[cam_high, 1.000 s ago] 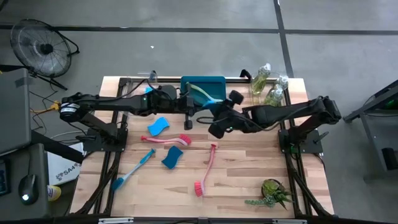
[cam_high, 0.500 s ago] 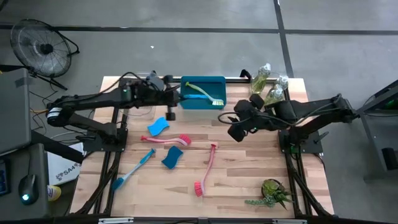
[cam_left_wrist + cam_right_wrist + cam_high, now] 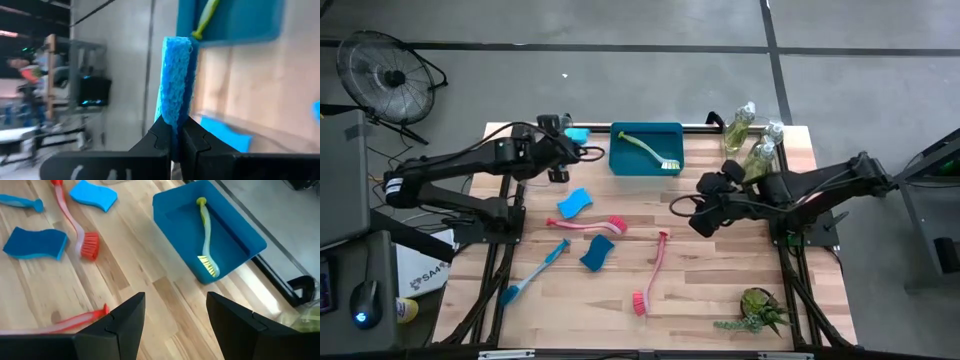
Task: Pick & Place Kitchen Sink Supplies
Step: Put the bottom right blue sponge into the left transparent bin
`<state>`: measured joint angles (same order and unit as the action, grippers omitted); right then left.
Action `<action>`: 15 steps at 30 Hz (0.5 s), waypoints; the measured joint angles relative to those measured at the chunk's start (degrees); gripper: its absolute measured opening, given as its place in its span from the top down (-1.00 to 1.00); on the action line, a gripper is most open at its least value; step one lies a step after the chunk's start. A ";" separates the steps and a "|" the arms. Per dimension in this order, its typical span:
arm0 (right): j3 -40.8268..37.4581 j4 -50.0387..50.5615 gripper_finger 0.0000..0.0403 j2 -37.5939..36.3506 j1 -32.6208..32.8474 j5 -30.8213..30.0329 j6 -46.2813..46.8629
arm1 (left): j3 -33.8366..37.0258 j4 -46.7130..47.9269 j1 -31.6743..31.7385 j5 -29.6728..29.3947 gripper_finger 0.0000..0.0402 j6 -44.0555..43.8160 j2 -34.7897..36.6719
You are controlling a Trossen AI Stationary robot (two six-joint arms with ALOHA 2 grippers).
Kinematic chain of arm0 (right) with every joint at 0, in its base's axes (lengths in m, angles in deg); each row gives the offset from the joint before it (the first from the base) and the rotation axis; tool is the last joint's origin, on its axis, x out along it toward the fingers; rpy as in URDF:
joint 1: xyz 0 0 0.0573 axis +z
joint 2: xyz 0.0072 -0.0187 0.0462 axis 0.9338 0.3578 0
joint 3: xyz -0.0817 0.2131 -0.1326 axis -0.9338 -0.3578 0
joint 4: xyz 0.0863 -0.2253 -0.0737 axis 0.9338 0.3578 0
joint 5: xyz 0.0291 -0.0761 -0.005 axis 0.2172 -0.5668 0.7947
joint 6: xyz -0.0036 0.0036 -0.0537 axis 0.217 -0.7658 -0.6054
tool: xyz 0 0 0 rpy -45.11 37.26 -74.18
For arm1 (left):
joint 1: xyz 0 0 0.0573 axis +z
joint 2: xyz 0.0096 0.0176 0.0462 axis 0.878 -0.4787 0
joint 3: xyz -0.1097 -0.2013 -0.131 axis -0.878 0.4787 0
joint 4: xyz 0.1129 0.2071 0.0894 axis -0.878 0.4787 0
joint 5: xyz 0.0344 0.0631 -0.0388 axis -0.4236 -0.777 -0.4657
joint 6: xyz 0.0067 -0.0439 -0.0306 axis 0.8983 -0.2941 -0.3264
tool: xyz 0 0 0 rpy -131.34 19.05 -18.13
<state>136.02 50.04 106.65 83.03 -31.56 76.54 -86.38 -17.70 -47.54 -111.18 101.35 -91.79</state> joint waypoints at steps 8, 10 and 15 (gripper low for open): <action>-2.56 -2.28 -0.03 0.00 -0.11 1.52 2.92 | 5.86 -0.40 10.59 2.40 1.00 -0.72 -0.02; -2.74 -2.28 -0.03 0.00 -0.11 0.89 3.38 | 7.84 -1.29 13.90 4.24 1.00 0.02 0.00; -2.91 -2.42 -0.03 0.02 -0.11 -0.08 2.79 | 12.25 -6.06 21.21 11.09 1.00 3.22 0.00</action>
<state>133.11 47.62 106.67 82.92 -31.64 79.33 -74.13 -23.76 -26.33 -100.09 104.58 -91.79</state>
